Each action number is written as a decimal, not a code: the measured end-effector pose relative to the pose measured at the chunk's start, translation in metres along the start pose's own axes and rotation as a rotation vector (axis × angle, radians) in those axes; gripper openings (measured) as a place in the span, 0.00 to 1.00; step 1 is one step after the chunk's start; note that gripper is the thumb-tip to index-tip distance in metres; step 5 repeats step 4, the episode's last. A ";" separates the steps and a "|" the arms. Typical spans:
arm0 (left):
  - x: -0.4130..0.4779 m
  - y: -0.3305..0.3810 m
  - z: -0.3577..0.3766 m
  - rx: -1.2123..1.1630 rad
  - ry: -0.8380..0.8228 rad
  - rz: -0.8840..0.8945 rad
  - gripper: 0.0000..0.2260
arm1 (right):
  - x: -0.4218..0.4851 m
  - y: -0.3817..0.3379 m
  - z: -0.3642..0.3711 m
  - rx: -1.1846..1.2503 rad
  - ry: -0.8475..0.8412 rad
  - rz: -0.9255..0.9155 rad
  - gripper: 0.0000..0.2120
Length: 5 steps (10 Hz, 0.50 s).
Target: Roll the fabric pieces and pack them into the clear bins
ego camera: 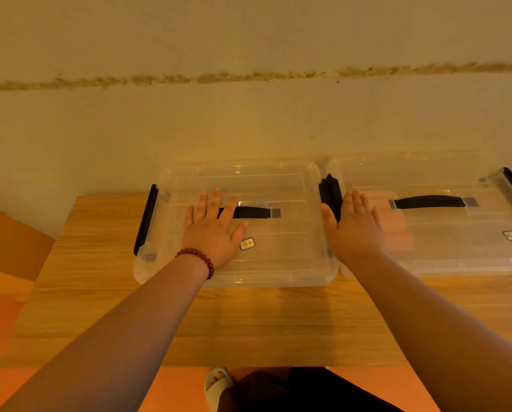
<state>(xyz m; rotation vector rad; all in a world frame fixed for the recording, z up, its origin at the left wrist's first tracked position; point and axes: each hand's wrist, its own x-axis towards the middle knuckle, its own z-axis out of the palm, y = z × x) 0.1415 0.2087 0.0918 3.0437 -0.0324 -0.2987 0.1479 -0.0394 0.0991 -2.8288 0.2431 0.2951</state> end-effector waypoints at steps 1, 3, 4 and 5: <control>0.002 0.006 0.000 0.010 0.010 -0.004 0.27 | 0.002 0.000 -0.001 -0.007 -0.008 -0.019 0.36; 0.000 0.007 -0.007 0.010 0.001 -0.013 0.28 | -0.001 0.004 -0.009 0.012 -0.016 -0.050 0.35; 0.001 0.014 -0.014 -0.047 0.092 -0.012 0.27 | 0.001 -0.001 -0.016 0.022 0.099 -0.158 0.32; 0.001 0.014 -0.014 -0.047 0.092 -0.012 0.27 | 0.001 -0.001 -0.016 0.022 0.099 -0.158 0.32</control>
